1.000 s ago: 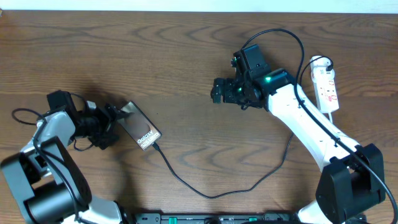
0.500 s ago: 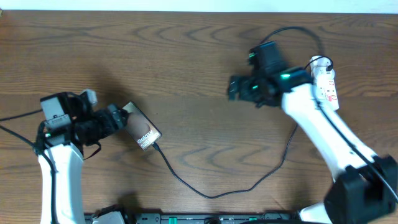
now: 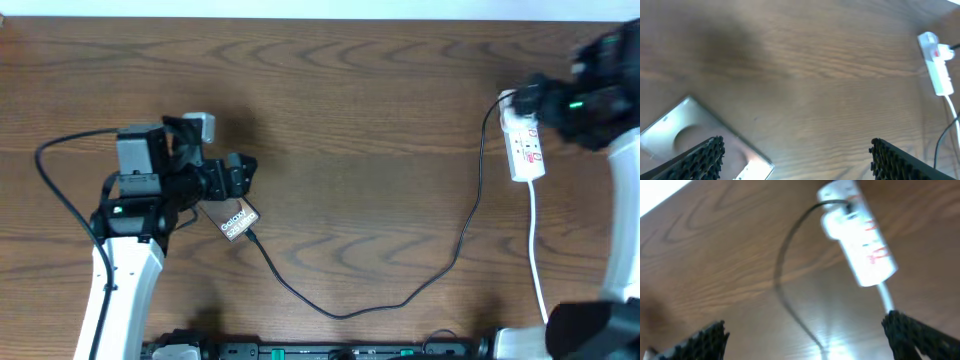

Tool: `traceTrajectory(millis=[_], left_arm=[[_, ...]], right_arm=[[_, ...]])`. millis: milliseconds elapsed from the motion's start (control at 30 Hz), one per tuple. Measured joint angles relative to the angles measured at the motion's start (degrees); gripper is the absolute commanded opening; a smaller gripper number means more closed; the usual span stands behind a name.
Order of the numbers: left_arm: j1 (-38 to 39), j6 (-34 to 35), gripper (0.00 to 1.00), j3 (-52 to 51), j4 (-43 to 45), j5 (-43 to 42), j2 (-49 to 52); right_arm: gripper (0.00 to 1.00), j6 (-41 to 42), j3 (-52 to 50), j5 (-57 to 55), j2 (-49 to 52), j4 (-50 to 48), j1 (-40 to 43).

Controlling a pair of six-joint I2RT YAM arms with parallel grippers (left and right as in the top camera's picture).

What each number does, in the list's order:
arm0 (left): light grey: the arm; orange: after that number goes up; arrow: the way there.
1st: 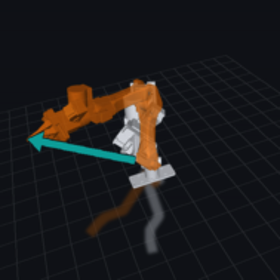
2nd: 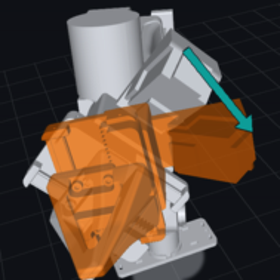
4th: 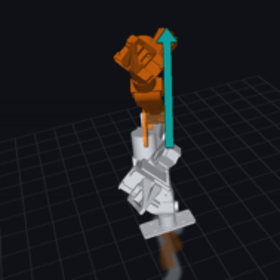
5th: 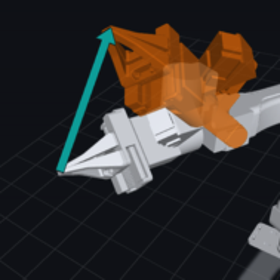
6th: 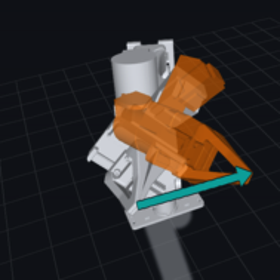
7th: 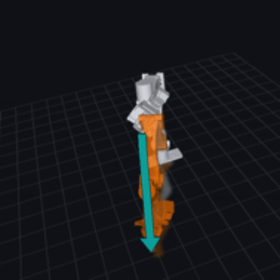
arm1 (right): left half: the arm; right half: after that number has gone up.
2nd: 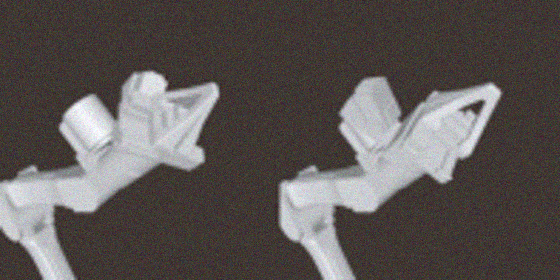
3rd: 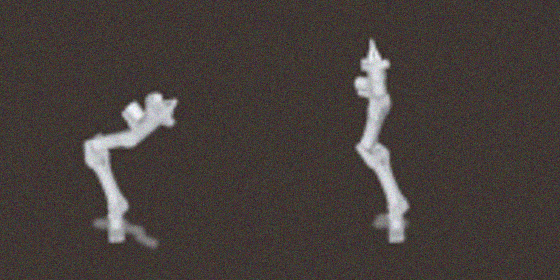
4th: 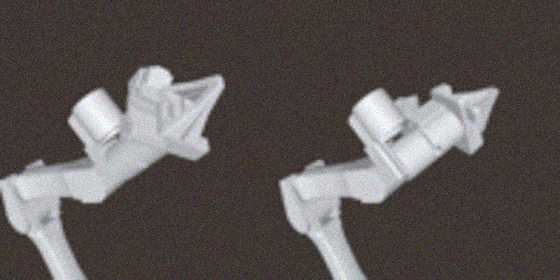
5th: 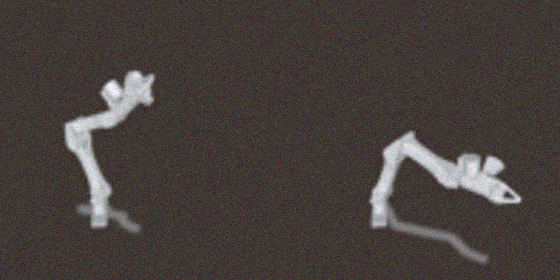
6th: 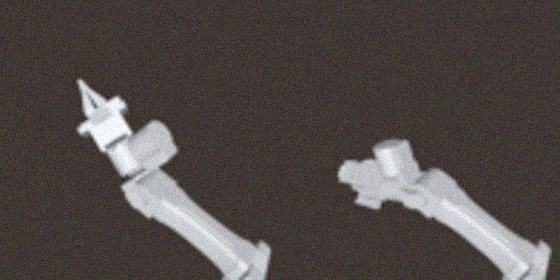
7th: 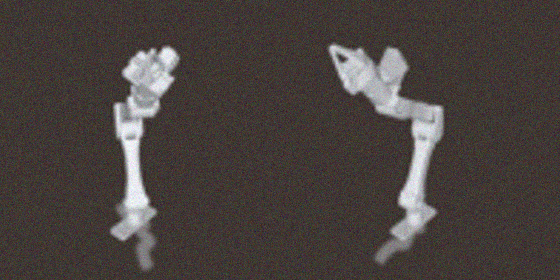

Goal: Plug charger to phone and switch on socket
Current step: 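Move the right gripper to the white power strip's switch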

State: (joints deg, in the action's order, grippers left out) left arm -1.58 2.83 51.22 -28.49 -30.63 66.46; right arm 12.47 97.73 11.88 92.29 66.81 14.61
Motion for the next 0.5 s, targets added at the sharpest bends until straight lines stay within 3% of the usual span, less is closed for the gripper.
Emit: traceTrajectory(millis=[233,500], left_arm=[[4.74,0.31,0.92,0.55,0.44,1.97,0.00],[5.44,0.33,0.92,0.55,0.07,2.54,0.00]], right_arm=[[0.99,-8.33,9.11,8.44,12.35,3.48,10.16],[0.97,-19.19,15.80,13.99,30.56,9.31,13.05]])
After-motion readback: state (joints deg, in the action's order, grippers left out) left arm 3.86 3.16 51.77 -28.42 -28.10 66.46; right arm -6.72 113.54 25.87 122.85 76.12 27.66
